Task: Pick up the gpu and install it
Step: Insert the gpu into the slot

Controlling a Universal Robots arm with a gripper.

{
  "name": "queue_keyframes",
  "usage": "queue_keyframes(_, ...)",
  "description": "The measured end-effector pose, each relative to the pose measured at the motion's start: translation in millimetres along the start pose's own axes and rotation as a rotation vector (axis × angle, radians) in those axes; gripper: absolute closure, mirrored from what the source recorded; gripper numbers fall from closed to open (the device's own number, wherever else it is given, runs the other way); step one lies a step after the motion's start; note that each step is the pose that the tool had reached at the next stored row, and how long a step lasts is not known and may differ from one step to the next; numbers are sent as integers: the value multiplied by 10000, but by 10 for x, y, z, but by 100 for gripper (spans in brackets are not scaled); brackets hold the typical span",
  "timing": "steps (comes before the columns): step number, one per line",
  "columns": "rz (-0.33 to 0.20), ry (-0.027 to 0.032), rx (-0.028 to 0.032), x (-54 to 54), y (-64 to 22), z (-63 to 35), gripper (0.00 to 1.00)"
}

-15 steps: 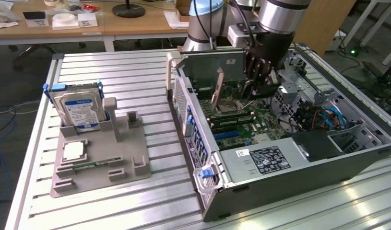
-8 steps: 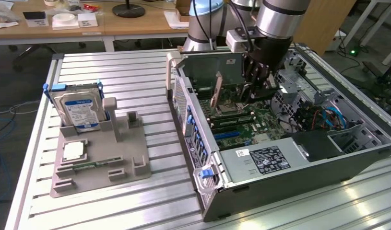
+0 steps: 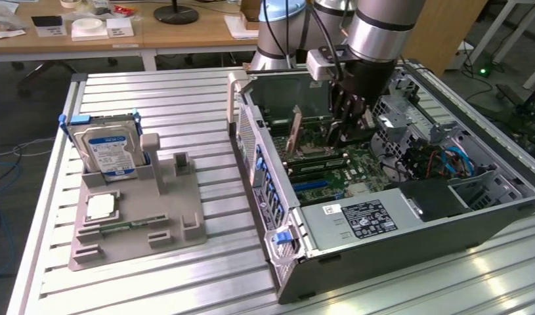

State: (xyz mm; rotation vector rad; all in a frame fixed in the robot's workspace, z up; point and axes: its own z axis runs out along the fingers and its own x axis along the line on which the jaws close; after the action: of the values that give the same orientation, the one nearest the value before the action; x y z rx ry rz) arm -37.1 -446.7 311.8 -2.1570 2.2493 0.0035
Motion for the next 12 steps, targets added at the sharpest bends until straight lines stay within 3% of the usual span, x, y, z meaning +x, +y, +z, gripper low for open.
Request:
queue_keyframes(8,2,0,-1,7,10,145,72)
queue_keyframes(12,2,0,-1,11,60,218,72)
